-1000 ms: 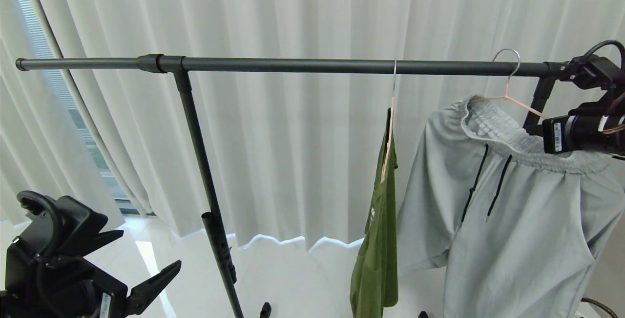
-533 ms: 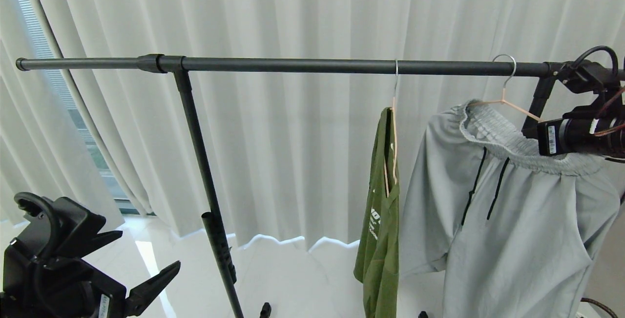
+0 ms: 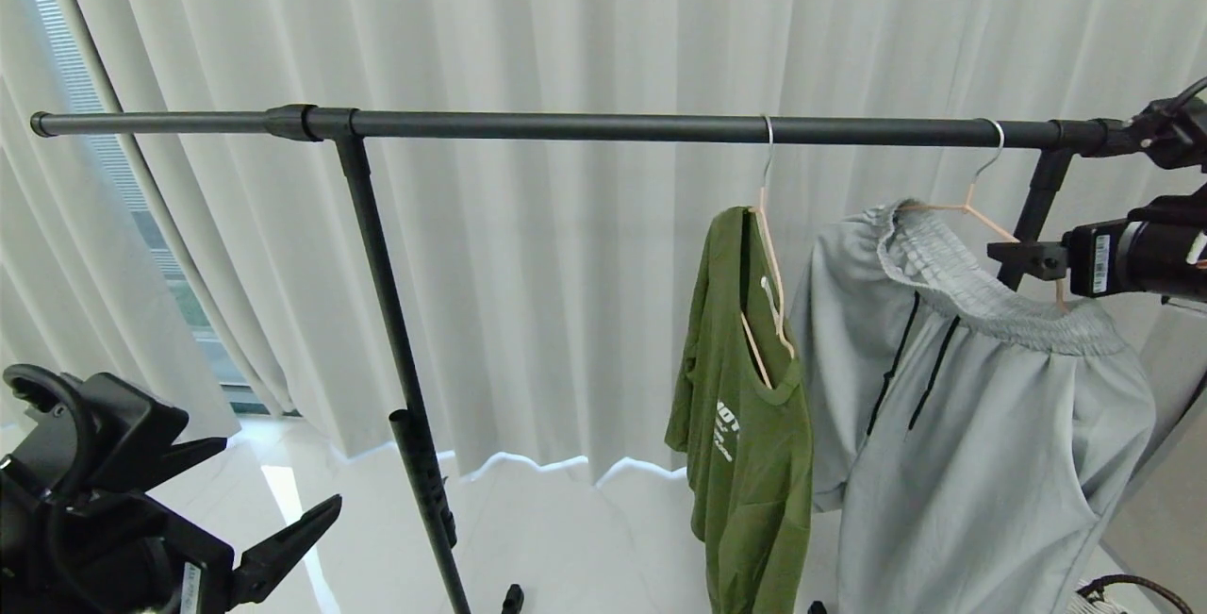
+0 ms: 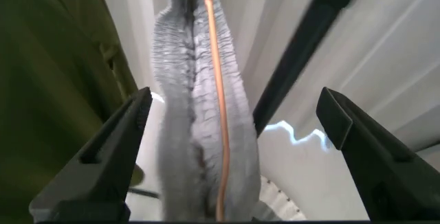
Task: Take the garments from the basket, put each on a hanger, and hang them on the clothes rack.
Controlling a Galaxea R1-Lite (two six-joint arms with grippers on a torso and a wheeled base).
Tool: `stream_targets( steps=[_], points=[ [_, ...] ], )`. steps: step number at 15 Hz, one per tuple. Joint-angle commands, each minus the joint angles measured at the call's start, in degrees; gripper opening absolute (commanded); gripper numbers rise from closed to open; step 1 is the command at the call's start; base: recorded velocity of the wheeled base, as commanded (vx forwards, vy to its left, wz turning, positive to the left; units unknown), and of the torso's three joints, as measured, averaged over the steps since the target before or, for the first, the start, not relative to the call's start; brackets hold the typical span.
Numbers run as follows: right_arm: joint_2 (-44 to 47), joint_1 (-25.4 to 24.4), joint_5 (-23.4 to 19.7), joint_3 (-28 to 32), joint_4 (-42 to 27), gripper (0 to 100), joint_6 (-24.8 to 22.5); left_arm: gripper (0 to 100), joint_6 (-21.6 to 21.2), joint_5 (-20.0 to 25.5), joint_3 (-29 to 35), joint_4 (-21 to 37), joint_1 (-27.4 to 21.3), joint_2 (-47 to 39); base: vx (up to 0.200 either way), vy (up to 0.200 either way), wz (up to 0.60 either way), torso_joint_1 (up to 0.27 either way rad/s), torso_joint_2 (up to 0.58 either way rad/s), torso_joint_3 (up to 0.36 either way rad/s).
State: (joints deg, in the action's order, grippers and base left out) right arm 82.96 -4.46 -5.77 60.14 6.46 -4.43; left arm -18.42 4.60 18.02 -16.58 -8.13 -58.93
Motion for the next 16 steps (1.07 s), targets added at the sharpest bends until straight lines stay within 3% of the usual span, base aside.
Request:
stream_targets(
  steps=[1,7,16],
  points=[
    [-6.5,-0.2,-0.6,-0.8,0.7,100,2.8,100,0.0,0.0,0.3,0.0,2.2,1.2,0.0,0.0,0.0,0.0,0.0,0.0],
    [-16.1,-0.1,-2.4,-3.5,1.8,100,2.4,100,-0.1,-0.1,-0.1,-0.4,10.4,3.3,0.0,0.0,0.0,0.0,0.0,0.0],
    [-22.6,0.2,-2.1,-11.1,1.9,100,-1.9,100,-0.2,-2.0,-2.3,-0.4,10.5,8.1,-0.2,0.0,0.0,0.001,0.0,0.003]
  ],
)
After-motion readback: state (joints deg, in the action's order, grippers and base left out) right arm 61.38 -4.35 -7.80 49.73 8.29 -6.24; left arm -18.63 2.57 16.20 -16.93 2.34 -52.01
